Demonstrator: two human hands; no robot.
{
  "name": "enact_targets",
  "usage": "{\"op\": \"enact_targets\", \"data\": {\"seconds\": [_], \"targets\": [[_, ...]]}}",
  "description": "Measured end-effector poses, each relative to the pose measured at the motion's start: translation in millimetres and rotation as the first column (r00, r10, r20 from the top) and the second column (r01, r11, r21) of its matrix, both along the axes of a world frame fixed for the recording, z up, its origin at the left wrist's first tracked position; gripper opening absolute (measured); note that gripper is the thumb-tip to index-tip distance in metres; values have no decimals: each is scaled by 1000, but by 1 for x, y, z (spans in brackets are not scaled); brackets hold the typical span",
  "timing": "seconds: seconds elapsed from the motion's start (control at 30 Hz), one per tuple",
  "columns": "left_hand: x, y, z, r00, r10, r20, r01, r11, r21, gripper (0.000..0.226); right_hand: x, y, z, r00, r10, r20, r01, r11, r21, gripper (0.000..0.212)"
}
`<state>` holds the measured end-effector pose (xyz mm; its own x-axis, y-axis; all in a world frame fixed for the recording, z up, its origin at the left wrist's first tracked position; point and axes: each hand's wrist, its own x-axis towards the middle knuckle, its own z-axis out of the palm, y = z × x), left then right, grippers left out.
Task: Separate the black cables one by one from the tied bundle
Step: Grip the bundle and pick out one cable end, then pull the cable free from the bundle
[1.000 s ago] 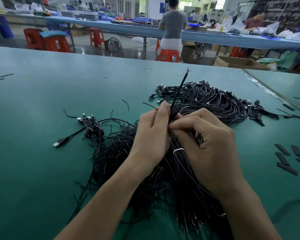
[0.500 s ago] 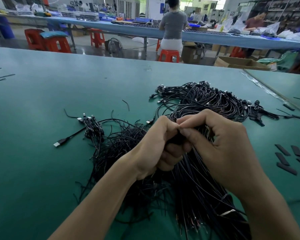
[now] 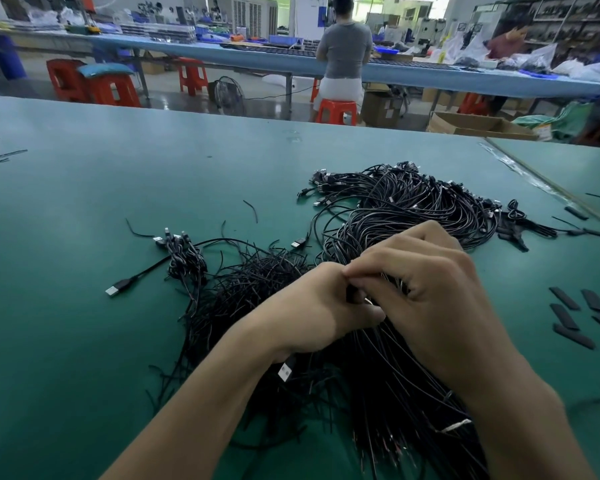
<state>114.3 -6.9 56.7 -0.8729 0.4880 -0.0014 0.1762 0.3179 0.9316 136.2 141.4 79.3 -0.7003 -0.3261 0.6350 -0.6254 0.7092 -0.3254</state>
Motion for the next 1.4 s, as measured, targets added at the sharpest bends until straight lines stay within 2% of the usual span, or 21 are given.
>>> {"op": "enact_targets", "data": {"seconds": [0.1,0.2,0.23,0.3,0.37,0.53,0.6,0.7,0.77,0.83,0.9,0.97,1.0,1.1,1.23,1.27,1.33,1.37,1.4], "targets": [[0,2,0,999,32,20,-32,999,-9,39,0,-3,-3,1000,7,1,-7,999,31,11],[-3,1,-5,999,35,34,-34,999,-23,20,-1,-3,-5,998,25,64,-27,999,37,20],[-4,1,-6,998,46,53,-46,999,-16,22,-1,-3,-6,997,22,79,-24,999,29,24],[-4,1,-5,992,73,102,-75,997,20,41,-1,-6,-7,998,13,56,-14,1000,28,21],[-4,1,-4,982,102,157,-109,993,37,44,-1,-11,-9,1000,-5,-5,5,1000,8,16],[-4,0,2,964,110,242,-178,944,278,14,-3,-19,-15,988,-98,-117,84,989,-123,15],[-2,2,4,962,87,257,-179,916,358,14,-3,-19,-16,988,-124,-94,101,971,-216,19],[-3,3,3,962,81,260,-185,895,406,18,-3,-21,-16,992,-86,95,120,886,-448,25],[-4,5,1,971,91,223,-181,887,425,19,-4,-24,-18,979,-33,200,147,796,-587,19],[-4,6,0,977,91,191,-171,871,460,23,-5,-26,-18,965,-3,264,182,731,-658,16],[-4,7,0,969,32,245,-168,813,557,34,-5,-28,-17,945,41,324,216,667,-713,19],[-5,8,2,951,-35,309,-182,743,644,38,-4,-29,-13,913,144,382,247,551,-797,18],[-5,10,2,955,-26,296,-180,742,646,31,-3,-29,-11,892,209,401,263,483,-835,17],[-5,13,-1,987,141,82,-163,830,534,8,-3,-26,-6,816,352,459,355,323,-877,17],[-7,8,-8,920,234,-315,-139,946,294,4,-10,-14,-8,679,507,531,477,244,-844,16],[-8,6,-10,873,246,-421,-169,963,212,6,-11,-11,-9,644,550,531,495,230,-838,18],[-9,2,-11,708,297,-641,-318,944,87,13,-12,-7,-8,599,616,512,512,197,-836,17],[-10,0,-11,610,309,-730,-383,921,70,19,-12,-7,-7,589,636,499,511,186,-839,17],[-10,-1,-10,543,308,-781,-403,912,80,22,-12,-6,-7,588,651,481,504,170,-847,25]]}}
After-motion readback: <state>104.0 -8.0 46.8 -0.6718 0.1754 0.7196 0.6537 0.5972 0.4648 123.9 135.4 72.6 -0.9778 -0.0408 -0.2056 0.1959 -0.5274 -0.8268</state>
